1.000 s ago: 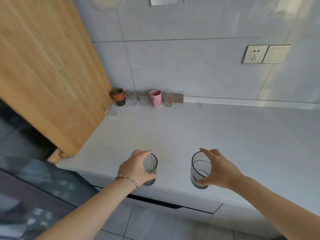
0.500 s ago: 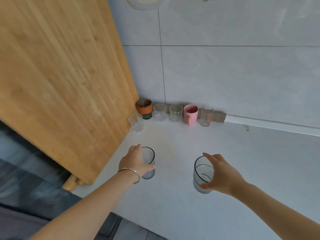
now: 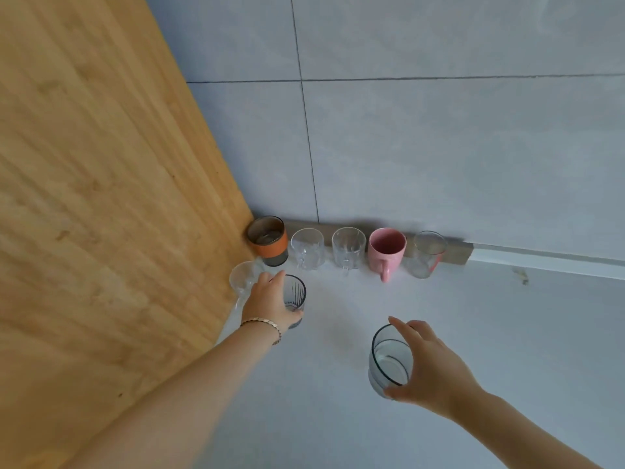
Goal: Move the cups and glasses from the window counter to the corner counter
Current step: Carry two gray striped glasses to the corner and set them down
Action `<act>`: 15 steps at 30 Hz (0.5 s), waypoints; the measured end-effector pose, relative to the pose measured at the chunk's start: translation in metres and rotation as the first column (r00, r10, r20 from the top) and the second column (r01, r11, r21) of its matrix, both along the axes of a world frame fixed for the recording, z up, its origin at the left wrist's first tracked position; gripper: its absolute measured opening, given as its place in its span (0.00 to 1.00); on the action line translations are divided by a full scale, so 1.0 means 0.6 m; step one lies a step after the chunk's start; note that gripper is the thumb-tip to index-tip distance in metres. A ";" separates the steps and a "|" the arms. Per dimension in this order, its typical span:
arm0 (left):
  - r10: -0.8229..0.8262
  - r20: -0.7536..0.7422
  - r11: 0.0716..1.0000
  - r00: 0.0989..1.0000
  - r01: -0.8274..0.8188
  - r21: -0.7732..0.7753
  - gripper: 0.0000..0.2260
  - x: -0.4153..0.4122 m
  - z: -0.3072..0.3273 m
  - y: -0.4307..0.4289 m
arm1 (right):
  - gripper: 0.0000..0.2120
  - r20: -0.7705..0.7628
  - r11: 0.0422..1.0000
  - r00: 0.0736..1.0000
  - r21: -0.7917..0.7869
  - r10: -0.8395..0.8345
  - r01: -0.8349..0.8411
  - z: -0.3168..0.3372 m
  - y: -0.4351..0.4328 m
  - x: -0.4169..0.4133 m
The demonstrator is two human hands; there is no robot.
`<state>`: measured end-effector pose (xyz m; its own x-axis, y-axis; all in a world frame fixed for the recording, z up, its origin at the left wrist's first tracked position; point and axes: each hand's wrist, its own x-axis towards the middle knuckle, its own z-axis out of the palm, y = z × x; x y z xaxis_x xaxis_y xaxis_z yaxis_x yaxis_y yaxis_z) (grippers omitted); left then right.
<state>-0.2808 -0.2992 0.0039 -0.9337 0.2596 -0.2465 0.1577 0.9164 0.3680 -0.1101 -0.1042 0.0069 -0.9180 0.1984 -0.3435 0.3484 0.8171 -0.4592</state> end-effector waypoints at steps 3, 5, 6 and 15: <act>-0.037 0.029 0.999 0.999 0.036 0.033 0.38 -0.043 -0.026 0.006 | 0.50 0.020 0.998 0.998 -0.003 -0.067 0.067 -0.013 -0.019 -0.013; -0.068 0.046 0.997 0.997 0.066 0.046 0.38 -0.063 -0.040 0.005 | 0.50 0.038 0.994 0.994 -0.011 -0.106 0.107 -0.019 -0.032 -0.021; -0.086 0.051 0.995 0.995 0.083 0.051 0.38 -0.072 -0.046 0.003 | 0.50 0.045 0.992 0.991 -0.011 -0.125 0.126 -0.022 -0.039 -0.026; -0.225 0.037 0.972 0.974 0.222 0.071 0.36 -0.101 -0.068 -0.014 | 0.51 0.011 0.938 0.938 -0.018 -0.347 0.347 -0.045 -0.092 -0.149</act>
